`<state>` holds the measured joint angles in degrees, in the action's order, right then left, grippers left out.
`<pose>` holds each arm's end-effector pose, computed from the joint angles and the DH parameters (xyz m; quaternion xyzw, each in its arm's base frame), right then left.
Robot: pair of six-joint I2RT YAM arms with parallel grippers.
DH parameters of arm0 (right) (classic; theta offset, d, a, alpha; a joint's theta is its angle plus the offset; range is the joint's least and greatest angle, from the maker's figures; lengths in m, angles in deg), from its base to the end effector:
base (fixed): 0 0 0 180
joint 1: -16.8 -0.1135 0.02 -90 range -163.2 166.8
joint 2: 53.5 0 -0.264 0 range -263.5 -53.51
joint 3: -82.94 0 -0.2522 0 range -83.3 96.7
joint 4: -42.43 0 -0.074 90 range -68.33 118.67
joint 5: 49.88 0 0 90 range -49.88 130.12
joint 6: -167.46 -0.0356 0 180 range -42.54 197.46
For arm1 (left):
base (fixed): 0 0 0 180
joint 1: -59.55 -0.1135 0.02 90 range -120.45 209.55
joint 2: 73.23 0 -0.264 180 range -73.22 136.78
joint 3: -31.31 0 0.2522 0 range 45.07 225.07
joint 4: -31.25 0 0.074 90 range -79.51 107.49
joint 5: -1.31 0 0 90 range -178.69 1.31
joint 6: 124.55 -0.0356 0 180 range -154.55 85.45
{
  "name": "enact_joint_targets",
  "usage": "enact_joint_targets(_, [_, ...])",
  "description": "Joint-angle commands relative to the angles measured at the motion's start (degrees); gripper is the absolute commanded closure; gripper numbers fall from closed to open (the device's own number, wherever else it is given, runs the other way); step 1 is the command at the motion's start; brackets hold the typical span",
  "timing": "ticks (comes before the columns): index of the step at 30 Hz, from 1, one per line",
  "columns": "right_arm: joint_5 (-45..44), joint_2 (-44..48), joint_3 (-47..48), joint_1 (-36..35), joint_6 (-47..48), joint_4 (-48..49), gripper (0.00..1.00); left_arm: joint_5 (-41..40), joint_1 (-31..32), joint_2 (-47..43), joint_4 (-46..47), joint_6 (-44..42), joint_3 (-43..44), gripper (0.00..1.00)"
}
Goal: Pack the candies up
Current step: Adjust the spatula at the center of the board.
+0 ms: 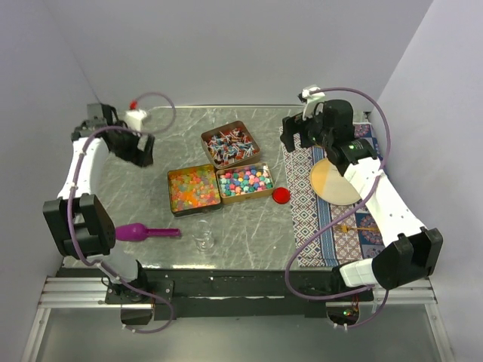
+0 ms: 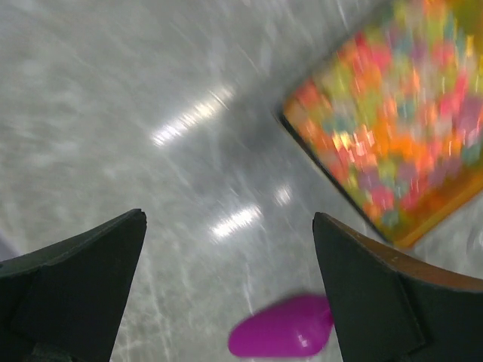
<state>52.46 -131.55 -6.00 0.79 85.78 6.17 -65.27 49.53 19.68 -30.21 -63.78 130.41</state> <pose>0.2968 0.0931 0.3856 -0.2328 0.7991 0.1262 0.5397 0.3421 0.0461 0.3167 0.2157 0.9114 -0.0843 0.3403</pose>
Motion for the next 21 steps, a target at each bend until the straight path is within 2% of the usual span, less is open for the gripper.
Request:
enact_joint_targets(1, [1.46, 0.96, 0.05, -0.43, 1.79, -0.08, 0.0, -1.27, 2.37, -4.91, -1.61, -11.63, -9.56, 0.02])
enact_joint_targets(4, [1.55, 1.05, -0.13, -0.43, 2.49, -0.61, 0.0, 1.35, 1.15, -7.81, -2.65, -17.76, -14.05, 0.04])
enact_joint_targets(5, [1.64, 1.14, -0.48, -0.43, 2.67, -0.79, 0.0, 2.84, 0.45, -8.96, -6.75, -26.14, -15.11, 0.04])
enact_joint_targets(7, [1.55, 1.4, -1.35, -0.43, 2.76, -0.79, 0.0, 5.14, -1.05, -12.47, -11.08, -34.53, -18.53, 0.03])
enact_joint_targets(8, [1.64, 1.49, -1.79, -0.43, 2.76, -0.53, 0.0, 4.8, -1.14, -13.53, -14.05, -42.06, -21.24, 0.03])
enact_joint_targets(11, [2.25, 1.31, -2.41, -0.43, 2.49, -0.17, 0.0, 4.88, -1.05, -17.05, -16.54, -53.16, -25.29, 0.05])
enact_joint_targets(17, [1.29, 0.96, -2.24, -0.51, 4.25, -0.35, 0.0, 11.11, -0.7, -22.85, -19.97, -64.79, -31.45, 0.09])
enact_joint_targets(21, [-0.12, 1.66, -2.68, -0.43, 5.57, -0.7, 0.0, 12.7, 2.88, -27.41, -19.01, -65.95, -36.2, 0.14])
